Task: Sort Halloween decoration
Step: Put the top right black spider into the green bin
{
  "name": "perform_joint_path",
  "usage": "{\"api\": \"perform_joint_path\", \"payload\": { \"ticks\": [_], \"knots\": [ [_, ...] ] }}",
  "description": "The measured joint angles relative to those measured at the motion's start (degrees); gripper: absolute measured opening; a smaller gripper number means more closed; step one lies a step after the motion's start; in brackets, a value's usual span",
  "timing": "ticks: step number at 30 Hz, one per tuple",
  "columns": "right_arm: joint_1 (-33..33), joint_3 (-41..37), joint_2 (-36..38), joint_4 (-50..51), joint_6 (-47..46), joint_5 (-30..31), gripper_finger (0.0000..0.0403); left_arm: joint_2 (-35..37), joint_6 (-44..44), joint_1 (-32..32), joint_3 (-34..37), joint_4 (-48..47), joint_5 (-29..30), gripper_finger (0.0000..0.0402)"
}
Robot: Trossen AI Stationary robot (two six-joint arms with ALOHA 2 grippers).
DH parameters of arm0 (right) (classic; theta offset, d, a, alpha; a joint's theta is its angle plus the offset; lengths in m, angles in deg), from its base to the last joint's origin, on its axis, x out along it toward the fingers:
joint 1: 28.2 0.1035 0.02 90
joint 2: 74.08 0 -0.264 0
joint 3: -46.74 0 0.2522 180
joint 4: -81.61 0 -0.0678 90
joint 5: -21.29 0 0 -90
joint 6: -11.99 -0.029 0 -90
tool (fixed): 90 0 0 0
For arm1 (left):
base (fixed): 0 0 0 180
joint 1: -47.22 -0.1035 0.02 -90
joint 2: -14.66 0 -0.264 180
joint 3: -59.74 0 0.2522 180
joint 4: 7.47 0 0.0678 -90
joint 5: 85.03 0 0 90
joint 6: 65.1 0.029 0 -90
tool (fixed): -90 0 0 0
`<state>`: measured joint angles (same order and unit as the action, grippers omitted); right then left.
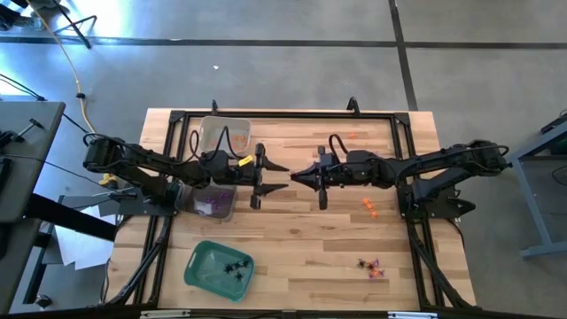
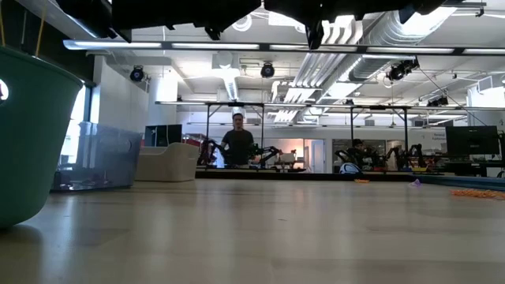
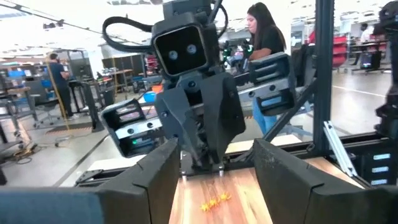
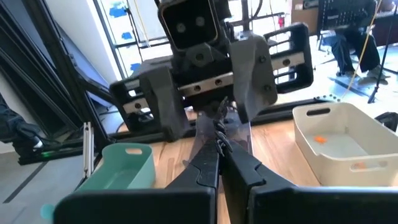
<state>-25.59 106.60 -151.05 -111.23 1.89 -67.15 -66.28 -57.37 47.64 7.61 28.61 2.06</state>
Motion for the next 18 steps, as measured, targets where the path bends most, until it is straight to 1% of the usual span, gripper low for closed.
{"api": "perform_joint_path", "payload": {
  "ticks": [4, 11, 18],
  "knots": [
    [0.0, 0.0, 0.0, -0.8, 0.1, 0.0, 0.0000, 0.0, 0.2, 0.0, 0.0, 1.3, 2.2, 0.0190],
    [0.0, 0.0, 0.0, -1.9, 0.1, 0.0, 0.0000, 0.0, 2.4, -0.1, -2.9, -0.8, 2.3, 0.0190],
    [0.0, 0.0, 0.0, -2.1, 1.2, 0.0, 0.0000, 0.0, 2.5, -0.1, -4.2, -2.7, 2.1, 0.0189]
  ]
}}
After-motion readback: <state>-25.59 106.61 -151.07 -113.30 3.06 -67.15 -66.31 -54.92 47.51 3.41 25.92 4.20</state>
